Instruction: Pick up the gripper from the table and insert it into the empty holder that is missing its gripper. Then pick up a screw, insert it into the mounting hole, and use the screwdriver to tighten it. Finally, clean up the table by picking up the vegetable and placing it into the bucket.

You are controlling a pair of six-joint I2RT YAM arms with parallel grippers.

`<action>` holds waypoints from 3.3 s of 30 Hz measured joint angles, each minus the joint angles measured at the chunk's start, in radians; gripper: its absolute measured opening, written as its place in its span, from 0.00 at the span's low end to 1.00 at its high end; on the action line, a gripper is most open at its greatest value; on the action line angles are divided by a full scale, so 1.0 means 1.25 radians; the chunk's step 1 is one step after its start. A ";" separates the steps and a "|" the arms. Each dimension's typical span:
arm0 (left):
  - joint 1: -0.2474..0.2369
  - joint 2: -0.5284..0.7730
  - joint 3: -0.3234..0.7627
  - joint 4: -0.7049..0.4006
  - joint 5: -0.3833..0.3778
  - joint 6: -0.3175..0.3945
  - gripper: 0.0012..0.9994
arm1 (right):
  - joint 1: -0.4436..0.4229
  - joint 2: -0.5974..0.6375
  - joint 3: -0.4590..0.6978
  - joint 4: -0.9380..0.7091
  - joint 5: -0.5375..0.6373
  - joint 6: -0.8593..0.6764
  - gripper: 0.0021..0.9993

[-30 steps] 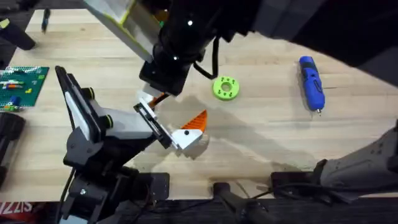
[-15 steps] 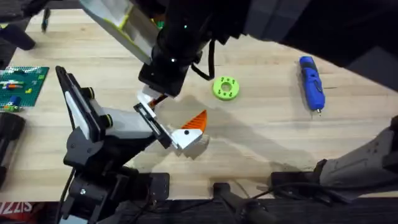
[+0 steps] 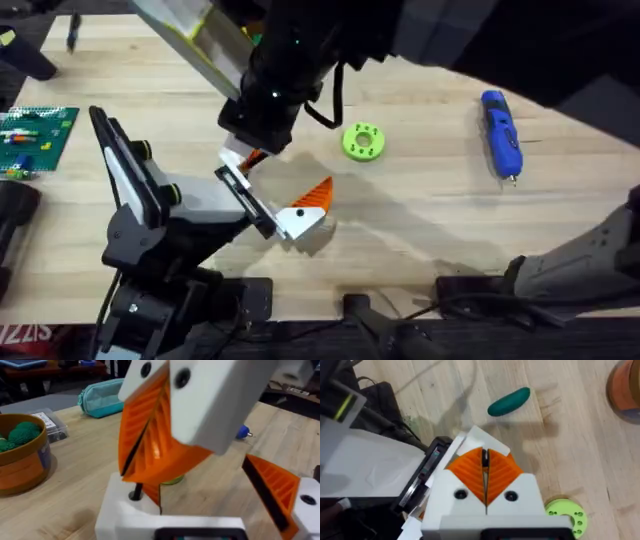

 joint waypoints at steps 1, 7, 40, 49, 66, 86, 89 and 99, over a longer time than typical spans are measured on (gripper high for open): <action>0.000 0.000 0.000 0.000 0.000 0.000 0.99 | 0.000 0.000 0.000 0.000 0.000 0.000 0.01; 0.000 0.001 0.000 0.000 -0.004 -0.006 0.99 | 0.000 0.006 0.000 -0.001 -0.001 0.000 0.01; 0.002 0.001 0.000 0.000 -0.005 -0.019 0.99 | 0.000 0.036 0.006 0.021 -0.018 0.018 0.01; 0.002 0.001 0.000 0.000 -0.004 -0.019 0.99 | 0.000 0.036 0.006 0.021 -0.018 0.018 0.01; 0.002 0.001 0.000 0.000 -0.005 -0.017 0.99 | -0.002 0.035 0.006 0.031 -0.010 0.022 0.49; 0.002 0.001 0.000 0.000 -0.004 -0.008 0.99 | -0.136 -0.104 0.006 0.005 -0.015 0.048 0.99; 0.002 0.001 0.000 0.000 -0.004 -0.008 0.99 | -0.174 -0.128 0.006 -0.028 -0.031 0.037 0.99; 0.002 0.001 0.000 0.000 -0.004 -0.006 0.99 | -0.321 -0.151 -0.002 -0.163 -0.244 -0.096 0.99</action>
